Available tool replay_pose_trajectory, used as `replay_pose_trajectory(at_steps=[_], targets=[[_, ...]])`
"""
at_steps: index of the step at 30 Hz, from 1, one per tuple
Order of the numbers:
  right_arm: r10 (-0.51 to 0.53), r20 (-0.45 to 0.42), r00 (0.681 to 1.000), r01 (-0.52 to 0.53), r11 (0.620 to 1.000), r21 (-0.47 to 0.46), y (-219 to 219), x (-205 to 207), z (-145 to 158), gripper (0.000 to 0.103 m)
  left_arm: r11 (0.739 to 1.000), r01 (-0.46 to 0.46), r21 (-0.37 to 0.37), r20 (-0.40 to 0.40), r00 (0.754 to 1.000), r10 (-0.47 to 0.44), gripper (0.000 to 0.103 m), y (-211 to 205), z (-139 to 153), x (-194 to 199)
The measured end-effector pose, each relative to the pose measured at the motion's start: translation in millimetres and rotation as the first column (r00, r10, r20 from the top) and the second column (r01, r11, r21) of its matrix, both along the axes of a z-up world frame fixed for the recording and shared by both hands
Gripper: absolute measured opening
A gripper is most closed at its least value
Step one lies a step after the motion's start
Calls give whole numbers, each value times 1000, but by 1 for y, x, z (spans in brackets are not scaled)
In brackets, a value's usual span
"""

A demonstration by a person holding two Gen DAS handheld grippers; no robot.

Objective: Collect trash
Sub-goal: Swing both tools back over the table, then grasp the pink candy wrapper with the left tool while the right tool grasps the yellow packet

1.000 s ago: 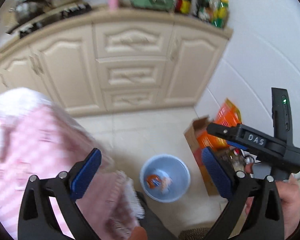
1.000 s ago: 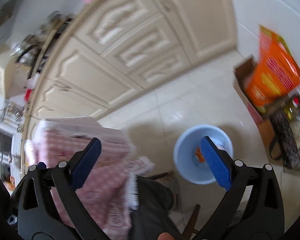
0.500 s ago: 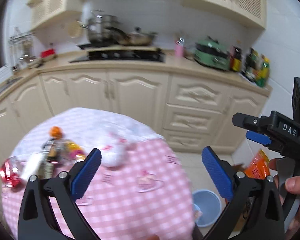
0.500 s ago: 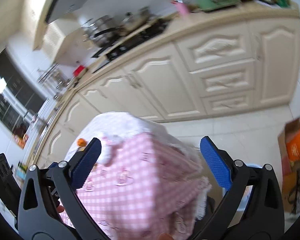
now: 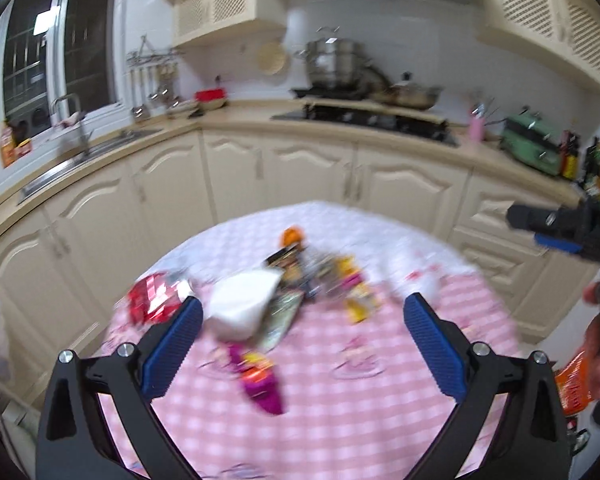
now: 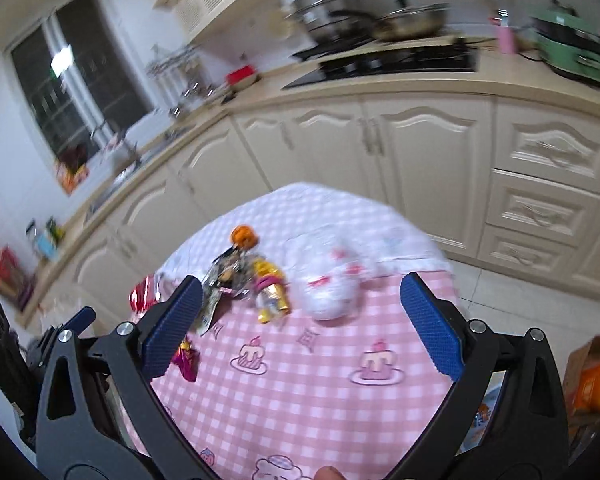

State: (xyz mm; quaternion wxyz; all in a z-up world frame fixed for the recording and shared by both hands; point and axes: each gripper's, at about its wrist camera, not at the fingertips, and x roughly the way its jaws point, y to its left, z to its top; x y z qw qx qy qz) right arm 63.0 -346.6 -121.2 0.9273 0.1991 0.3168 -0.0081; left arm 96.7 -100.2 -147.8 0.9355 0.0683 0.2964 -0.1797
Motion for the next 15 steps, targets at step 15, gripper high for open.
replay_pose_trajectory(at_steps=[15], targets=[[130, -172, 976, -152, 980, -126, 43, 71, -61, 97, 995, -67, 73, -196, 977, 80, 98, 32, -107, 62]])
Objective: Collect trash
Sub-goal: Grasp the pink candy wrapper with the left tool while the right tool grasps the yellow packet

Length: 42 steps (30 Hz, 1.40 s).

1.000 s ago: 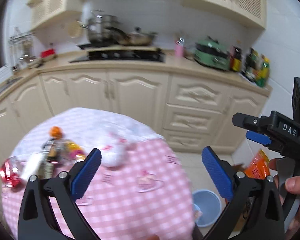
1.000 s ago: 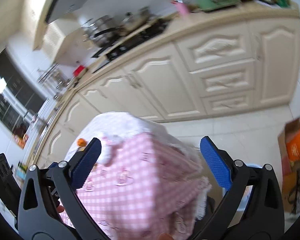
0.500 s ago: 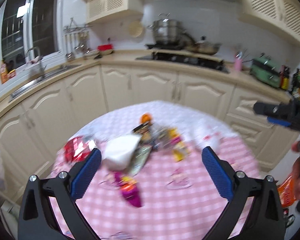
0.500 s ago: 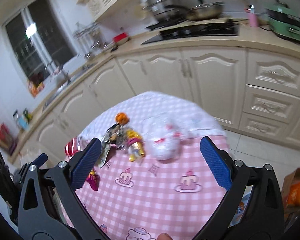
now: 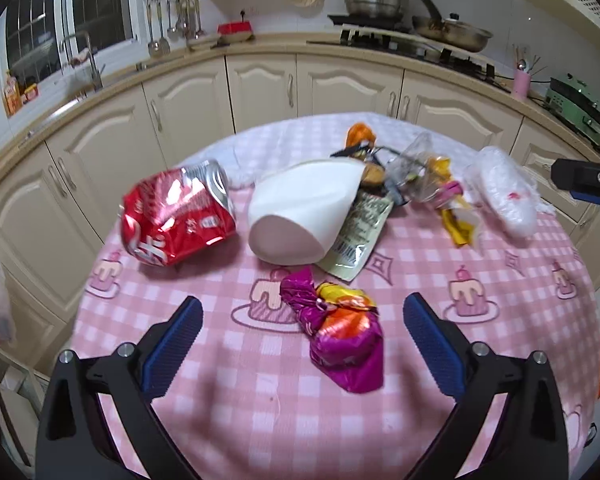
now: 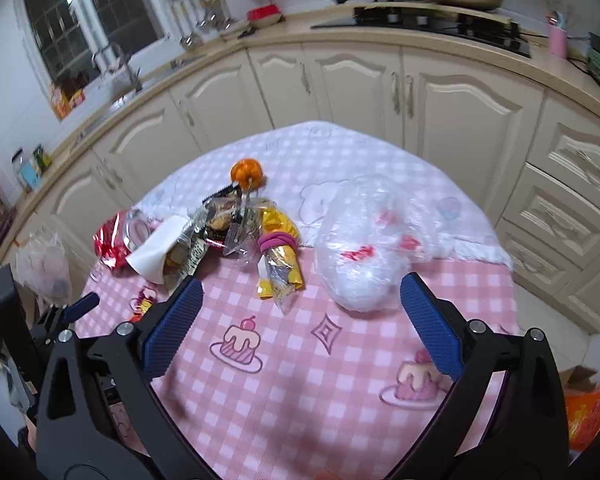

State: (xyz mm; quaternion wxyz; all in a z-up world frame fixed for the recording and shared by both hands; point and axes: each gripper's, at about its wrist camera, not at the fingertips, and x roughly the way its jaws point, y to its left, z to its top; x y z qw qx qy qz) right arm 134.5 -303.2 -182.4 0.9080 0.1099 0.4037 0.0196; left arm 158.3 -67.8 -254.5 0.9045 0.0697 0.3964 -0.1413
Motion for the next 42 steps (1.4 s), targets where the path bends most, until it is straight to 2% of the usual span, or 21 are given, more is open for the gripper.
replay_pose_trajectory(at_steps=[1, 3, 5, 6, 7, 8, 15, 17, 19, 21, 27, 32, 38, 42], targets=[[27, -9, 1000, -28, 999, -23, 8, 8, -4, 97, 1000, 4, 5, -12, 1000, -4, 98, -2, -5, 4], [91, -15, 996, -91, 994, -54, 22, 23, -11, 96, 1000, 13, 7, -37, 999, -13, 87, -3, -14, 10], [103, -27, 994, -105, 992, -65, 27, 38, -15, 87, 999, 29, -20, -73, 997, -30, 66, -2, -19, 15], [95, -32, 995, -97, 994, -59, 24, 45, -17, 85, 999, 34, -37, -84, 996, -37, 61, -1, -20, 17], [88, -34, 996, -89, 995, -49, 22, 52, -19, 78, 998, 37, -46, -86, 995, -41, 53, 0, -21, 18], [83, -38, 996, -85, 995, -44, 21, 57, -20, 72, 998, 39, -45, -84, 996, -43, 49, 0, -21, 18], [98, -156, 983, -110, 991, -75, 27, 102, -52, 53, 997, 54, -59, -83, 995, -59, 48, -1, -20, 20], [112, -190, 975, -129, 988, -83, 31, 108, -64, 38, 996, 54, -66, -84, 995, -59, 48, 0, -20, 20], [104, -172, 980, -119, 989, -82, 32, 105, -66, 37, 996, 54, -72, -80, 995, -59, 48, 2, -18, 20], [97, -124, 987, -96, 995, 11, 25, 92, -55, 36, 996, 52, -76, -72, 996, -58, 47, 5, -15, 17], [72, 6, 997, -72, 982, 176, 8, 53, -20, 36, 992, 53, -118, -32, 998, -57, 47, 12, 4, 9], [79, 145, 986, -122, 940, 318, -8, 17, 20, 36, 986, 79, -148, 38, 997, -74, 47, 8, 34, -8], [62, 238, 969, -140, 935, 326, -24, -29, 51, 36, 976, 141, -164, 101, 987, -125, 47, -13, 66, -29], [-37, 268, 963, -41, 959, 280, -62, -77, 61, 36, 963, 214, -165, 119, 973, -196, 47, -46, 81, -44]])
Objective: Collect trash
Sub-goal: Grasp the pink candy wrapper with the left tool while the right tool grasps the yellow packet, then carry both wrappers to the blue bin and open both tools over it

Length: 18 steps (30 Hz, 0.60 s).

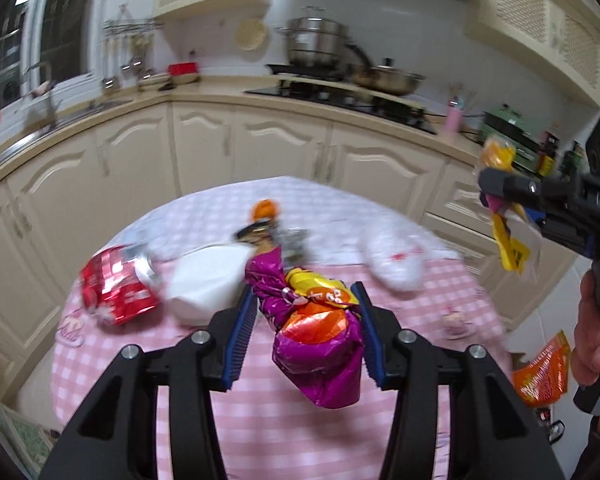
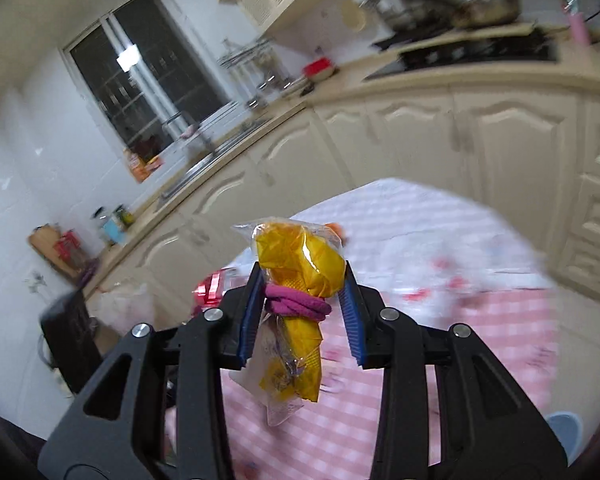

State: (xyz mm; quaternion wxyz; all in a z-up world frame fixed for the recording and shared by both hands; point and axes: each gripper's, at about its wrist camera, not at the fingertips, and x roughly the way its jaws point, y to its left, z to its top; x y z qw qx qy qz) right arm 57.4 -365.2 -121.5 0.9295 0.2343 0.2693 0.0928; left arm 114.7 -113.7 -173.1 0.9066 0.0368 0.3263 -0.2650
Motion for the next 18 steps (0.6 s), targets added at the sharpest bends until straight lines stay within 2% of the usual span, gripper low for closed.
replay_pose_trajectory(at_steps=[2, 3, 6, 8, 9, 11, 12, 14, 17, 18], targets=[[-82, -18, 996, 82, 996, -22, -26, -25, -6, 36, 998, 64, -4, -5, 998, -64, 47, -25, 4, -11], [-149, -48, 988, 147, 988, -45, -45, -42, -12, 36, 995, 103, -7, -13, 995, -103, 47, -41, 4, -17], [-287, -127, 950, 285, 958, -33, -95, -85, -37, 36, 975, 221, -10, -40, 974, -221, 47, -89, -1, -35], [-412, -199, 889, 411, 910, -45, -136, -123, -62, 36, 950, 312, -6, -65, 948, -312, 47, -127, -9, -51], [-470, -241, 849, 470, 881, -60, -154, -142, -77, 36, 935, 354, -5, -82, 932, -353, 47, -145, -13, -59], [-541, -314, 780, 548, 833, -73, -181, -173, -106, 36, 893, 450, 4, -127, 886, -446, 47, -188, -28, -77], [-564, -356, 745, 583, 810, -65, -194, -190, -124, 36, 865, 501, 9, -155, 855, -494, 47, -212, -37, -89], [-586, -422, 692, 624, 779, -58, -208, -212, -152, 36, 817, 576, 10, -207, 801, -562, 47, -250, -56, -107], [-593, -501, 630, 669, 742, -37, -230, -243, -193, 36, 745, 667, 7, -303, 711, -635, 47, -304, -90, -134], [-592, -519, 617, 679, 733, -28, -235, -250, -203, 36, 729, 684, 16, -329, 692, -643, 47, -320, -103, -142]])
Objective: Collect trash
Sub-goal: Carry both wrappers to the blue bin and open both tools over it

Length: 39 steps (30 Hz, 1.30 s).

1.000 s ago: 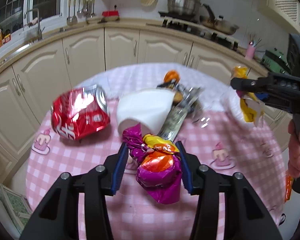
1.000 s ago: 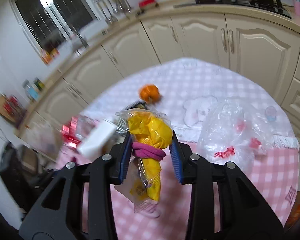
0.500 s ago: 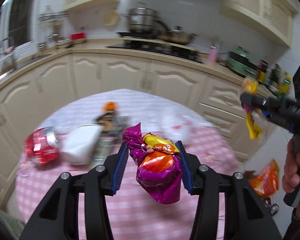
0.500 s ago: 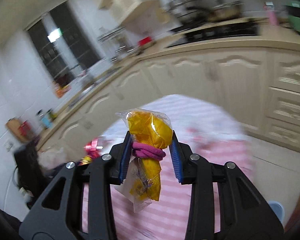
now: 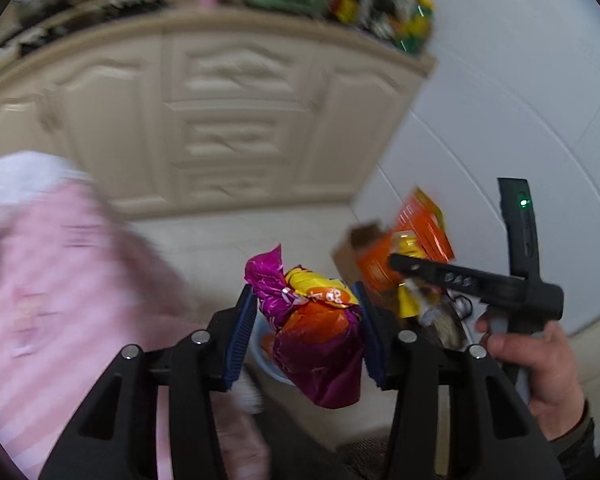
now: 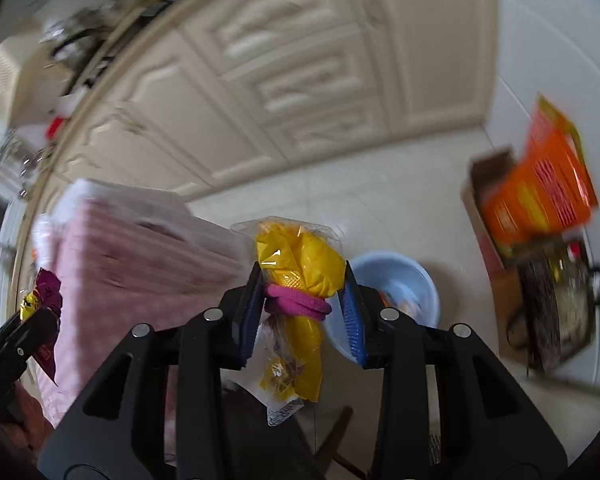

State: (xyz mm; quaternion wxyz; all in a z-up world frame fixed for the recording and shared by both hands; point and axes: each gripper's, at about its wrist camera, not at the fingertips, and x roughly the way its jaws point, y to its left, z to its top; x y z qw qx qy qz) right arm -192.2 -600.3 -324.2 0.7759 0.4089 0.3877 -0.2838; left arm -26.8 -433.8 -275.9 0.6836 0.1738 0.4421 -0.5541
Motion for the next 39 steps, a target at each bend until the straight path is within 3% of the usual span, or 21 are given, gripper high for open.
replay_pose_trajectory(at_steps=[7, 9, 10, 11, 12, 15, 27, 39], targets=[[-76, -24, 997, 79, 989, 129, -29, -25, -61, 37, 982, 102, 156, -69, 993, -92, 47, -77, -70, -29], [-82, -34, 996, 87, 985, 149, -33, -27, -66, 55, 970, 150, 191, -118, 985, -129, 48, -95, -90, -34], [-94, -53, 994, 101, 983, 154, -35, -28, -71, 79, 961, 163, 225, -117, 983, -140, 55, -103, -99, -36], [-106, -64, 992, 114, 982, 151, -36, -29, -72, 91, 954, 157, 254, -100, 986, -136, 72, -108, -105, -38], [-121, -74, 990, 131, 980, 148, -38, -31, -74, 93, 952, 144, 269, -84, 989, -125, 79, -110, -109, -37], [-149, -68, 986, 158, 978, 139, -42, -38, -73, 94, 959, 103, 263, -44, 995, -94, 92, -109, -113, -30], [-141, -55, 988, 146, 984, 103, -40, -31, -58, 96, 975, 41, 216, 6, 999, -43, 93, -88, -86, -12], [-98, -27, 995, 99, 995, 29, -21, -10, -12, 96, 993, -3, 116, 97, 995, -9, 93, -56, -27, -10]])
